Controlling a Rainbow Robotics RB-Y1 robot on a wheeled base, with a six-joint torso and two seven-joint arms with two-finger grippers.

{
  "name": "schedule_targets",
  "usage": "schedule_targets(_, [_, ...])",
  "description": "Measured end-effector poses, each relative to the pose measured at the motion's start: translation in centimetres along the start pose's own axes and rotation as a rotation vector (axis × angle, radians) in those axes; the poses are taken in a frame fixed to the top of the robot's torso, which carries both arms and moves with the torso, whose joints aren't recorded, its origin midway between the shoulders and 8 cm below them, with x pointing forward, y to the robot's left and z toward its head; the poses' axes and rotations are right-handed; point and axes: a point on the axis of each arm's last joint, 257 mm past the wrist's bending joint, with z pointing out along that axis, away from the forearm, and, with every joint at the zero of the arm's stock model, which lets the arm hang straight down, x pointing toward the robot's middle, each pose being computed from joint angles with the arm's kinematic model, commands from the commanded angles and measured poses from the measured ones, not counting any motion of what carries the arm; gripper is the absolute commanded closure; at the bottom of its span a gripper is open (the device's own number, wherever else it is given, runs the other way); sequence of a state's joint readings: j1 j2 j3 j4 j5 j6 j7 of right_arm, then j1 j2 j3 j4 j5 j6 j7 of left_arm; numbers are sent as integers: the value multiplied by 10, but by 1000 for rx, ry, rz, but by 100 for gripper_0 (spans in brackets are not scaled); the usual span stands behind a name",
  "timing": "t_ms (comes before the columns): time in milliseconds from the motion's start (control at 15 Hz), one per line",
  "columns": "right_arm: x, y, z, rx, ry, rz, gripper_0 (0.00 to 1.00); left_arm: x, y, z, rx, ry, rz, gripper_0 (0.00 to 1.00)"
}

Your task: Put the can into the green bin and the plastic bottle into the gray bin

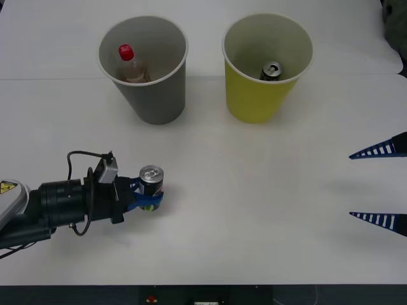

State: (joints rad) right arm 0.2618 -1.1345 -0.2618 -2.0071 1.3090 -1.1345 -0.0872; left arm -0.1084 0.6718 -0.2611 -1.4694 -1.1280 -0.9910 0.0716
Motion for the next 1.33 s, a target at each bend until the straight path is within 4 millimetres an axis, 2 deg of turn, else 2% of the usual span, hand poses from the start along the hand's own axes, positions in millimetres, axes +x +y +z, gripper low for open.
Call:
schedule_targets(267, [0, 0, 0, 0, 0, 0, 0, -26, -8, 12, -8, 18, -50, 100])
schedule_targets(733, [0, 0, 0, 0, 0, 0, 0, -68, -14, 25, -154, 73, -140, 100])
schedule_targets(1000, [0, 0, 0, 0, 0, 0, 0, -100, -19, 35, -207, 80, -215, 100])
schedule_targets(1333, [0, 0, 0, 0, 0, 0, 0, -143, -17, 56, -215, 66, -195, 100])
